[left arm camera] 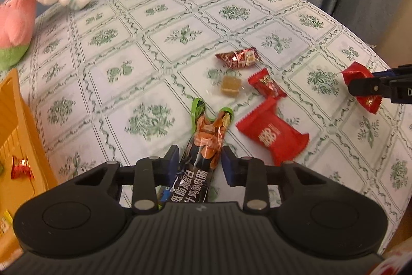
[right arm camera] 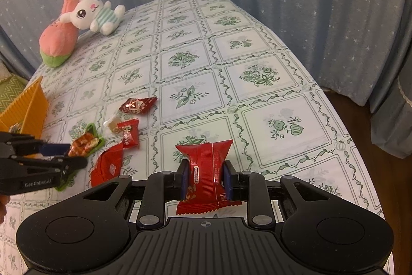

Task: Organize snacks
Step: 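Grasp the red candy with the right tool while the left tool grasps the dark chocolate bar, then carry the red candy and chocolate bar over the orange tray with both tools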

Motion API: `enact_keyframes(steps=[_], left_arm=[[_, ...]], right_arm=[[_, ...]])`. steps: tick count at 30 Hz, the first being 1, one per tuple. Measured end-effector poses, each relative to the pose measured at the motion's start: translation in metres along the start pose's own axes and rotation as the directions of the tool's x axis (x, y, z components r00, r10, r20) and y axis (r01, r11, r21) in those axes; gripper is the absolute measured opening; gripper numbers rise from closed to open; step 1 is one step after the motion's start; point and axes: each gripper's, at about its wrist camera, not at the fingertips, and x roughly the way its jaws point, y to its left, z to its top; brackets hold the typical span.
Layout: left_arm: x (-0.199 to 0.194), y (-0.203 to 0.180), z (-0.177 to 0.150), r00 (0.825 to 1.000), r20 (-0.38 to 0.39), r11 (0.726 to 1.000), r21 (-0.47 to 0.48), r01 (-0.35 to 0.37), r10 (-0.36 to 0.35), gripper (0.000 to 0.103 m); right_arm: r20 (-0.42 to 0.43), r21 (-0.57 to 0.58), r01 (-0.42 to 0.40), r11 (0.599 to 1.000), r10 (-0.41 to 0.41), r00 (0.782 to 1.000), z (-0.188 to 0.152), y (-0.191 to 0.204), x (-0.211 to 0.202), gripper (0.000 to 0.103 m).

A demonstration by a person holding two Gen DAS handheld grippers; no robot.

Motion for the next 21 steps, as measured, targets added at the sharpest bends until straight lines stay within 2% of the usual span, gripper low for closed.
enact_keyframes(steps=[7,13,21], left_arm=[[0.005,-0.004,0.003,1.0,0.005,1.0,0.006,-0.018,0.018,0.035],[0.005,-0.009,0.003,0.999,0.017,0.999,0.021,-0.03,0.03,0.028],[-0.015,-0.011,-0.01,0.999,0.044,1.0,-0.01,-0.002,0.002,0.027]], right_arm=[[0.004,-0.007,-0.004,1.0,0.004,1.0,-0.002,-0.002,-0.005,0.027],[0.008,-0.007,-0.005,1.0,0.005,1.0,-0.006,-0.005,-0.011,0.027],[0.017,-0.02,-0.027,0.999,0.027,0.999,-0.009,-0.002,-0.018,0.027]])
